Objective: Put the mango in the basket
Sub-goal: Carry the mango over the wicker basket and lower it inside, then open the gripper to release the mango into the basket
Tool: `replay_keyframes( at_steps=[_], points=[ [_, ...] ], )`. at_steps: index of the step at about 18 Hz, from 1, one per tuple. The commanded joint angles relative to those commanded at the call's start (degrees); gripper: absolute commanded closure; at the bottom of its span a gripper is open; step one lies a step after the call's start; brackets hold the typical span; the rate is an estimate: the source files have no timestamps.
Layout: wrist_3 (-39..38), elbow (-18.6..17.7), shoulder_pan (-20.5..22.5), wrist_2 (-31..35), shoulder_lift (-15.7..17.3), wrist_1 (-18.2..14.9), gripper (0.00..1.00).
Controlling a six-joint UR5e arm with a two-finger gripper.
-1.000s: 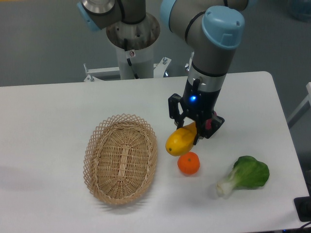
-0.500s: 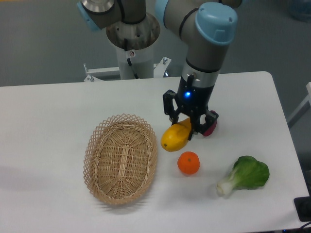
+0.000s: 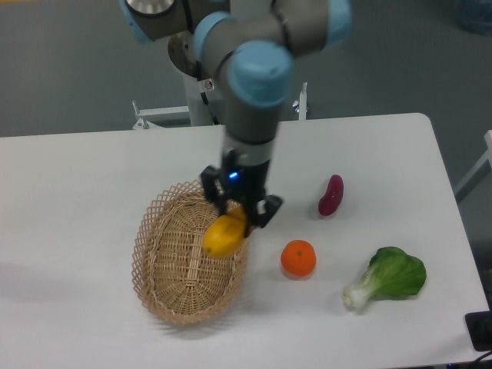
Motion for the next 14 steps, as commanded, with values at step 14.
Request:
replay_keyframes(
  at_steps=[14],
  points=[
    [1.48, -2.12, -5.99, 7.57, -8.09, 2.03, 0.51]
  ],
)
